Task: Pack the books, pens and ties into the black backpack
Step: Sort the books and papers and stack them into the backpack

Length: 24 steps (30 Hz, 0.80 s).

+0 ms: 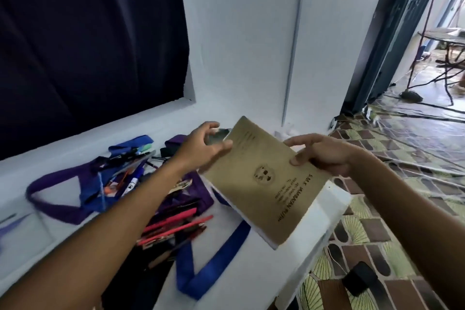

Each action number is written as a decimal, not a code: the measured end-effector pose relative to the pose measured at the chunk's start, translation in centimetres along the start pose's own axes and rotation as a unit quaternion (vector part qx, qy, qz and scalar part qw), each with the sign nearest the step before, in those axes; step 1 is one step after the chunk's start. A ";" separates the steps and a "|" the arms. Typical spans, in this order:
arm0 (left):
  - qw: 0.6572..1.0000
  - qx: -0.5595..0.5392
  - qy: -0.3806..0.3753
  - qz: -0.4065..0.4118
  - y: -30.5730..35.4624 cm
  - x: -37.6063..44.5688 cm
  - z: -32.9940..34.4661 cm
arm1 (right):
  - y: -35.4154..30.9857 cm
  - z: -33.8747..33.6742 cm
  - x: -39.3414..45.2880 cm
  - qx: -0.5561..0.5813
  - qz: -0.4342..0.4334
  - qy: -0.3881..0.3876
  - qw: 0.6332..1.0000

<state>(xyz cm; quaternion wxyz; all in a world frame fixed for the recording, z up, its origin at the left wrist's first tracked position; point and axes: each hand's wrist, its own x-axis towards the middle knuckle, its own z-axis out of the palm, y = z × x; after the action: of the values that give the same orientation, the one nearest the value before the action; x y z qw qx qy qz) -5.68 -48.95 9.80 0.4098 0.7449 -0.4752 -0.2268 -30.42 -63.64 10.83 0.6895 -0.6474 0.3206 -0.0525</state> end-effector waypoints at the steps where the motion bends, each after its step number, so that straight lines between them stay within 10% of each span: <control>1: 0.999 -0.042 -0.020 -0.022 -0.2 -0.8 -1.6 | -1.0 1.1 0.8 -0.028 0.007 -0.041 0.999; 6: 0.984 -0.148 -0.025 -0.099 -4.0 -7.0 -8.0 | -3.8 8.6 5.7 -0.110 0.029 -0.209 0.971; 15: 0.909 -0.245 0.212 -0.262 -13.3 -22.8 -18.0 | -2.5 23.7 13.5 -0.004 0.063 -0.413 0.909; 24: 0.854 -0.047 0.296 -0.426 -18.9 -32.7 -20.9 | 0.5 39.2 14.7 -0.215 0.037 -0.321 0.922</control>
<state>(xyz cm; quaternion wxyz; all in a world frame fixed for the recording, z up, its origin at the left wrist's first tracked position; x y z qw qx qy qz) 4.84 -7.40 4.25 0.4289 0.8861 0.0437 -0.1702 1.02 -37.02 3.10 0.6015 -0.7494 0.1093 0.2544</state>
